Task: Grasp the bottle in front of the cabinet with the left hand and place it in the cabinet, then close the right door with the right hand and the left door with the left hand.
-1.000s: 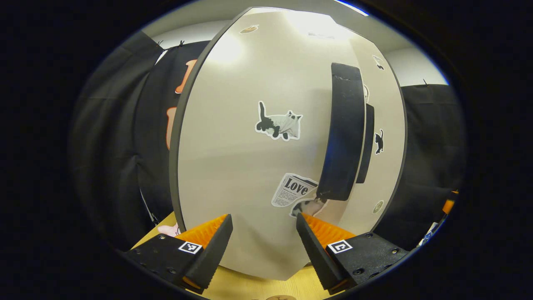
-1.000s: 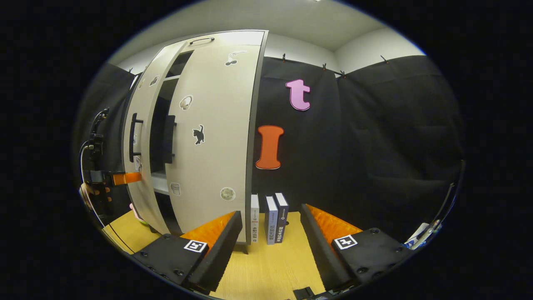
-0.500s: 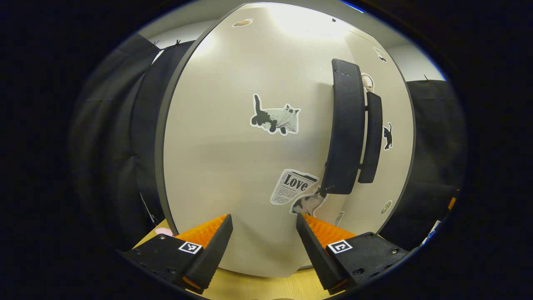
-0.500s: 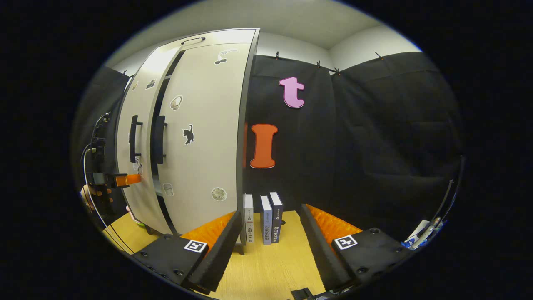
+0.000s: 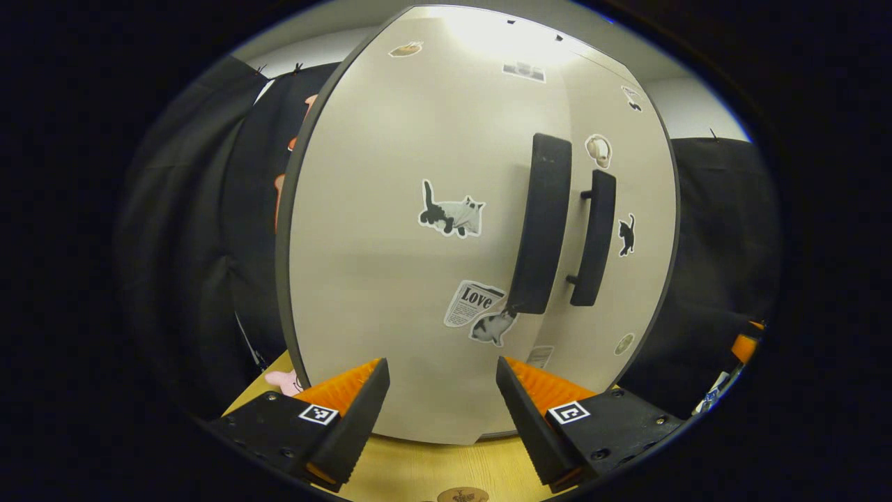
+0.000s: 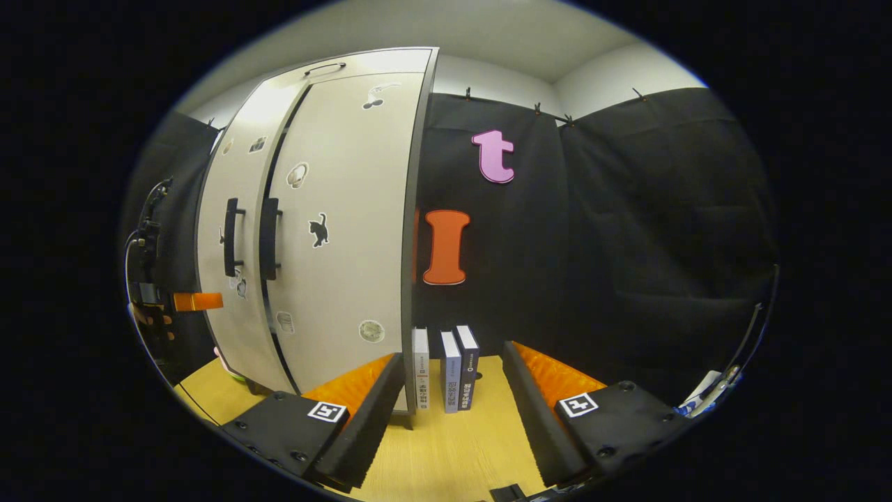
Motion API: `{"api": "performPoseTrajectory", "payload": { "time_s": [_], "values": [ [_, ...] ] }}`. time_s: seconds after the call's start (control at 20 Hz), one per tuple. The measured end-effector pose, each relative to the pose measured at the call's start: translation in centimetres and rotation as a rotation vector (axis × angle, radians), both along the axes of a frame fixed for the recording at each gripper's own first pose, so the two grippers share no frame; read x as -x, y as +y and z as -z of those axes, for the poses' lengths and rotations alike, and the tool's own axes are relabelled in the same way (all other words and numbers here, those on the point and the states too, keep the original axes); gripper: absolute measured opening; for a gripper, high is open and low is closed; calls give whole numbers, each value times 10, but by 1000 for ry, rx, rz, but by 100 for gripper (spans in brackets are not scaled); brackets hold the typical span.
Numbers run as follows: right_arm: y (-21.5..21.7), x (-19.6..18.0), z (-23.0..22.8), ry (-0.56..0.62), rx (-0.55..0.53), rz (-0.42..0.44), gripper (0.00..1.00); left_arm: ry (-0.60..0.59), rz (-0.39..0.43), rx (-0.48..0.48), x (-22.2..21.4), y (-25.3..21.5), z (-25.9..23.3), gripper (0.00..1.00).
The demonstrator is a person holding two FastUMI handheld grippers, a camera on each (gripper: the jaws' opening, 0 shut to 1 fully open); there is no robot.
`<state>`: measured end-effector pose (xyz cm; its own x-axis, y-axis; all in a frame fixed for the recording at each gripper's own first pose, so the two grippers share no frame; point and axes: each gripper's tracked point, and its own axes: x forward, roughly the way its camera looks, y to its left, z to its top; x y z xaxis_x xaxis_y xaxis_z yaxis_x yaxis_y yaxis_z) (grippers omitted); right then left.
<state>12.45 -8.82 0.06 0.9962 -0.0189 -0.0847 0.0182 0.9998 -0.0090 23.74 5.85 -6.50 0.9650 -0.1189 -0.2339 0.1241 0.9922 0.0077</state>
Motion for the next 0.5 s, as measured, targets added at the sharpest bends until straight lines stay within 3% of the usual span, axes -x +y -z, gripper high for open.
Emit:
{"api": "performPoseTrajectory", "payload": {
  "time_s": [0.5],
  "values": [
    [23, 38, -33, -56, -11, -37, 95, -113, -27, 15, 102, 24, -91, 94]
  ]
}}
